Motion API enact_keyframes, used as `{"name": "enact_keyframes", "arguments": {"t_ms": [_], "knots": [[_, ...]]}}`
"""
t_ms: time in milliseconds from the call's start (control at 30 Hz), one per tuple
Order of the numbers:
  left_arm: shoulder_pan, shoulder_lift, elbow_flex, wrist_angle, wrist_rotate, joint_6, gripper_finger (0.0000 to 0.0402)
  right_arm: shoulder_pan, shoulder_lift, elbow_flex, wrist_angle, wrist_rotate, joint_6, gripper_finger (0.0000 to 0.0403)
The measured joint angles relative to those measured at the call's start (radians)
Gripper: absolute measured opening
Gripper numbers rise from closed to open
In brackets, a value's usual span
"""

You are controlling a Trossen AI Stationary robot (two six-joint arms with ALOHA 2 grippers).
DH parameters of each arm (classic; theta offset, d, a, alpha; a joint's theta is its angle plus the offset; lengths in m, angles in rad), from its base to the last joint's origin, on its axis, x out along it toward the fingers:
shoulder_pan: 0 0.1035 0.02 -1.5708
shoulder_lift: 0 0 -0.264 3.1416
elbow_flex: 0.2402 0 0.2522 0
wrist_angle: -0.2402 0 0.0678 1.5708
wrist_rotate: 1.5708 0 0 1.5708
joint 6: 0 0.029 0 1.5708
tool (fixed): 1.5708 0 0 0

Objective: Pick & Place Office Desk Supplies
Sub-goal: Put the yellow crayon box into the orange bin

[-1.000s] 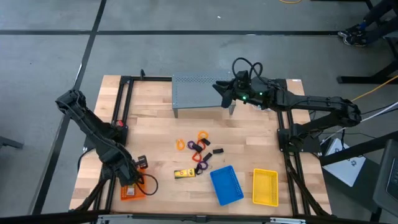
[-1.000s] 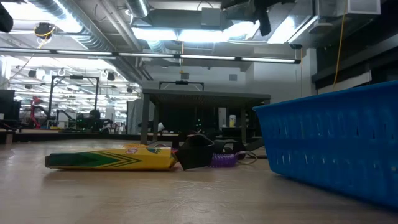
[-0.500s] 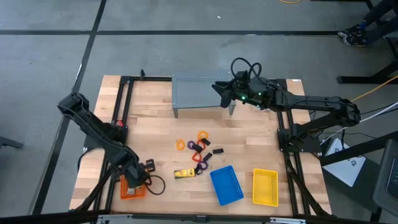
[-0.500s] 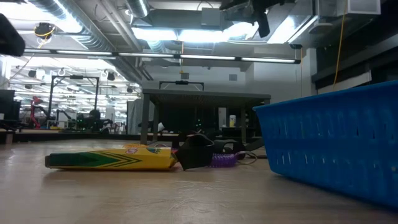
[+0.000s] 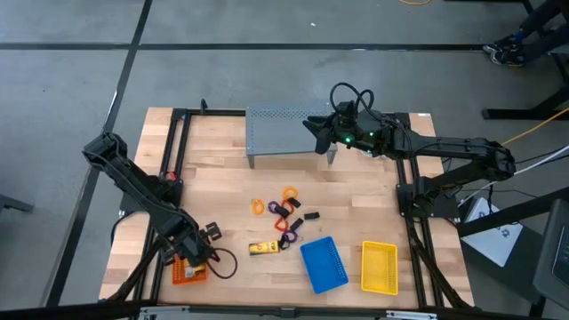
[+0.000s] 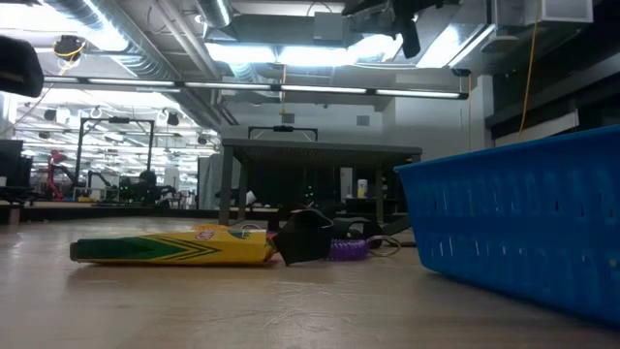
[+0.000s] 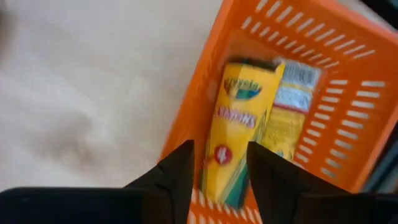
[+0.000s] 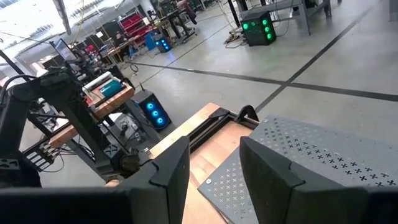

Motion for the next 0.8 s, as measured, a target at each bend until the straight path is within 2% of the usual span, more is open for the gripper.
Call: {"name": "enact_keyframes", "arguments": {"t_ms": [133, 267, 533, 667, 800], "knots": [[0.000, -0.014, 0.058, -0.135, 0.000, -0.067, 0.0157, 0.000, 0.000, 0.000, 0.005, 0.000, -0.007, 0.0143], [0.000, -0.049, 0.111, -0.203, 0.001, -0.127, 0.0159, 0.000, 0.000, 0.000, 0.020, -0.002, -0.015, 0.0143], [0.035, -0.136, 0.169, -0.220, -0.031, -0.470, 0.0150, 0.000, 0.000, 0.000, 0.045, -0.004, -0.053, 0.0143], [0.128, -0.195, 0.169, -0.203, -0.133, -0.690, 0.0147, 0.000, -0.013, -0.001, 0.173, -0.013, -0.140, 0.0143], [0.242, -0.243, 0.169, -0.123, -0.257, -0.794, 0.0141, 0.000, -0.072, -0.001, 0.266, -0.071, -0.251, 0.0143]]}}
